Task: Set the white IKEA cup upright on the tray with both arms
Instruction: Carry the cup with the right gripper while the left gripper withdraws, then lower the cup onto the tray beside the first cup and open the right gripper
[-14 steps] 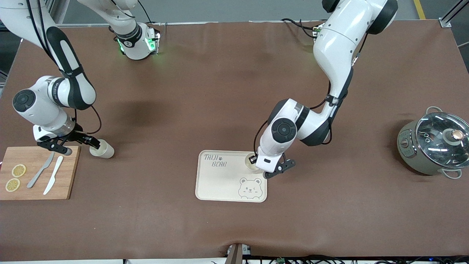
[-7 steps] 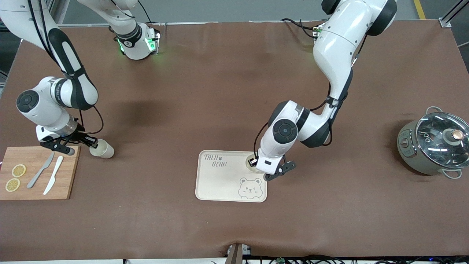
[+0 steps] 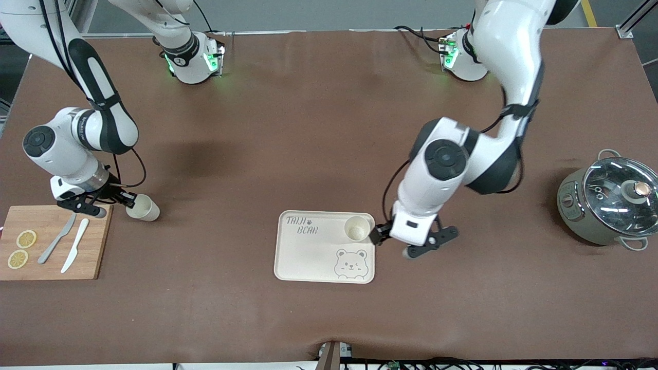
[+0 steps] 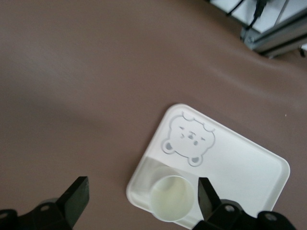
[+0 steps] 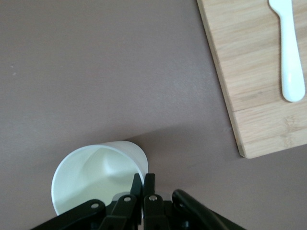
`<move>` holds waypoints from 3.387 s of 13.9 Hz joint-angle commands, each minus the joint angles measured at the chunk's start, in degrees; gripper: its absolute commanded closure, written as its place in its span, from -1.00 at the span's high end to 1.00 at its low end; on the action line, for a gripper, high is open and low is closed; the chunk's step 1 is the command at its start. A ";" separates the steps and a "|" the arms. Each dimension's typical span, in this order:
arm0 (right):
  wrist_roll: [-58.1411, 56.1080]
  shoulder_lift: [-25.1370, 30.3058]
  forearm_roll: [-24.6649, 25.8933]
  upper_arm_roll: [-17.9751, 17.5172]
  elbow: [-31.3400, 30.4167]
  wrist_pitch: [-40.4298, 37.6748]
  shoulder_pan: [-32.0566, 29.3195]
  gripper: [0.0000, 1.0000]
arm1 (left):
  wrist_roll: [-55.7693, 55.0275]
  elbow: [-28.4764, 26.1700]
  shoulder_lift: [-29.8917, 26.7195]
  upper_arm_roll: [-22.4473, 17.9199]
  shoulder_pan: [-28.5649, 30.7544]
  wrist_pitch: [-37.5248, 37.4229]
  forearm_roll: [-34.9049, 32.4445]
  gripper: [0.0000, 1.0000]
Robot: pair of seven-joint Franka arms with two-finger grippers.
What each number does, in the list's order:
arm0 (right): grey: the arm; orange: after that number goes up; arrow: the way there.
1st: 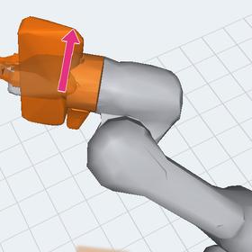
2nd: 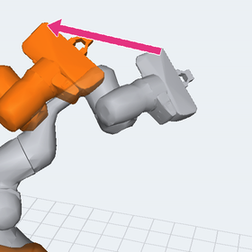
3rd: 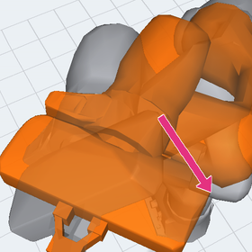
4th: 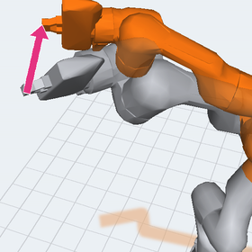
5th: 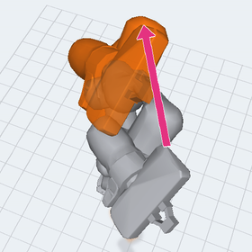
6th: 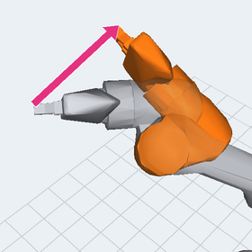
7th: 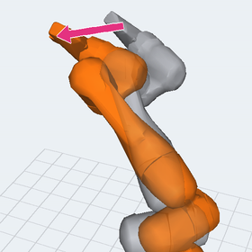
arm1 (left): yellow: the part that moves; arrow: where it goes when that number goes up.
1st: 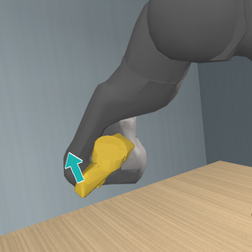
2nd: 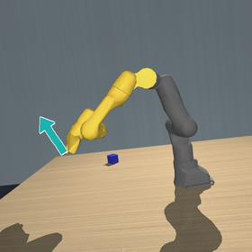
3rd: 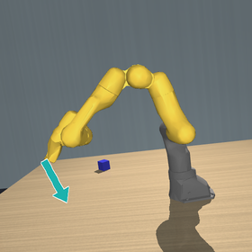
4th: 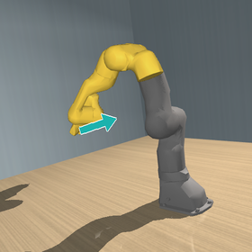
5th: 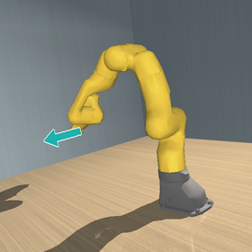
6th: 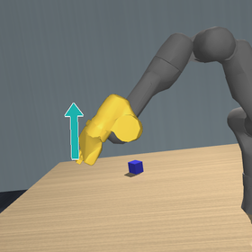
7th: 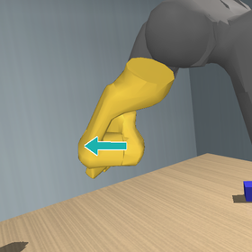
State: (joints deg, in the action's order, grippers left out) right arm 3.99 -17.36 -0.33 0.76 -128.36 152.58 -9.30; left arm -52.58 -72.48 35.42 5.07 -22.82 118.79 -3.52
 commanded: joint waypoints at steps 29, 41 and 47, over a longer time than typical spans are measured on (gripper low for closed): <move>59.52 -16.99 -14.34 -2.17 37.47 -17.85 32.40 -1.00 | 49.24 -2.14 -31.20 0.73 23.44 -37.57 -1.40 1.00; 67.02 -21.39 -7.42 -1.46 37.66 -16.26 37.16 -0.82 | 53.20 -14.60 -40.51 -2.17 23.35 -36.01 1.06 1.00; 68.52 -21.40 -5.91 -1.55 37.65 -16.96 37.43 0.42 | 53.02 -20.33 -43.16 -3.75 22.38 -28.00 0.62 1.00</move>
State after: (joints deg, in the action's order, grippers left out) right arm 70.75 -38.22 -7.43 -1.44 -92.08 136.54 27.30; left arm -0.32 -91.07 -6.49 2.20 0.35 88.49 -3.37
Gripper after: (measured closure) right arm 0.815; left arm 0.000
